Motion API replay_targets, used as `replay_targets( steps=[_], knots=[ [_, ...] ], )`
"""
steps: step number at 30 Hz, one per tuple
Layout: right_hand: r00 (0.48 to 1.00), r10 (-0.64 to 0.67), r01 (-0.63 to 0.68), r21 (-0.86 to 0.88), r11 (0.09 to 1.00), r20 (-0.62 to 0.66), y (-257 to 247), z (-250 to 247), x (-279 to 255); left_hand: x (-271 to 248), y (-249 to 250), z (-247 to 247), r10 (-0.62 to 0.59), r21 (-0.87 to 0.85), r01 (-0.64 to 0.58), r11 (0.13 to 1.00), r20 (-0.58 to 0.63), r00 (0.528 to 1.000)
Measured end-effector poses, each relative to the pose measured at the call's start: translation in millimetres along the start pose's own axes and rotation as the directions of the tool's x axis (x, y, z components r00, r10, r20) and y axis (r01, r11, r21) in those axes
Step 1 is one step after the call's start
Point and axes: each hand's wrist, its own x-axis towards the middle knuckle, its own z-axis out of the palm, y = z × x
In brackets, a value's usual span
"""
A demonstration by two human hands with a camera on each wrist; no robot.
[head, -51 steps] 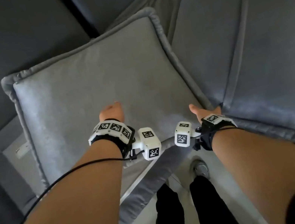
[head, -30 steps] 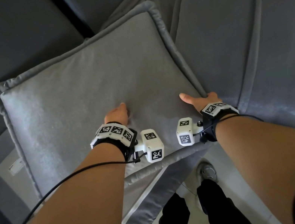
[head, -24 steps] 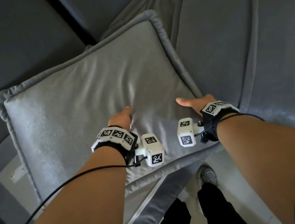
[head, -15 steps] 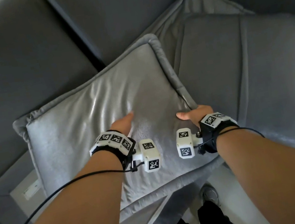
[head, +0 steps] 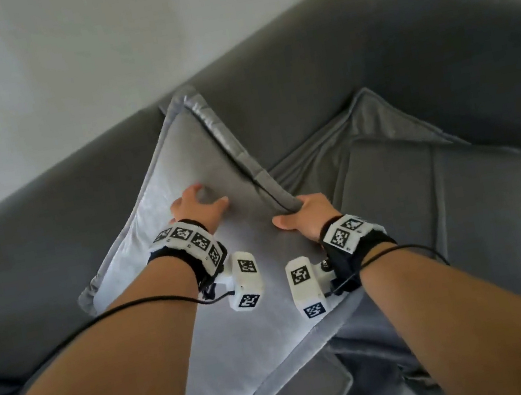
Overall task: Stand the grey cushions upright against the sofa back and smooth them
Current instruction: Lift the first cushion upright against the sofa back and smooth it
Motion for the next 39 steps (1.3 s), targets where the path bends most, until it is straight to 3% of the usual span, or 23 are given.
replay_targets(
  steps=[4, 8, 10, 15, 24, 28, 32, 36, 39],
  knots=[
    [0.991, -0.094, 0.099, -0.054, 0.994, 0.091, -31.2, -1.3, 2.8, 5.8, 32.3, -18.7, 0.122, 0.097, -0.119, 0.988, -0.032, 0.992],
    [0.971, -0.146, 0.179, -0.175, 0.968, 0.188, -43.9, 6.1, 0.5, 7.2, 52.1, -20.6, -0.053, -0.091, 0.044, 0.995, -0.102, 0.993],
    [0.961, -0.152, 0.198, -0.191, 0.961, 0.229, -47.1, 7.1, 0.1, 10.3, 56.5, -20.5, -0.122, -0.081, 0.111, 0.99, -0.143, 0.982],
    [0.956, -0.142, 0.194, -0.188, 0.963, 0.256, -48.0, 8.5, 4.8, 23.8, 57.7, -27.1, -0.115, 0.145, 0.117, 0.983, -0.019, 0.993],
    [0.956, -0.122, 0.178, -0.196, 0.964, 0.268, -42.0, 9.9, 29.2, 63.3, 57.6, -3.4, 0.049, 0.237, -0.068, 0.969, 0.088, 0.995],
    [0.975, 0.018, 0.041, -0.256, 0.966, 0.224, -32.3, 4.2, 57.2, 90.6, 31.1, 1.1, 0.049, 0.149, -0.077, 0.986, 0.184, 0.982],
    [0.967, 0.194, -0.139, -0.295, 0.945, 0.163, -20.9, 16.7, 96.0, 125.8, -22.7, -10.5, 0.018, 0.24, -0.068, 0.968, 0.206, 0.978],
    [0.961, 0.277, -0.267, -0.352, 0.897, -0.025, -33.9, 35.8, 117.7, 170.4, -80.5, -34.0, -0.074, 0.365, 0.024, 0.931, 0.124, 0.99],
    [0.932, 0.352, -0.352, -0.467, 0.811, -0.091, -45.3, 61.2, 127.3, 207.7, -126.7, -47.6, -0.142, 0.307, 0.118, 0.944, 0.056, 0.988]
  ],
)
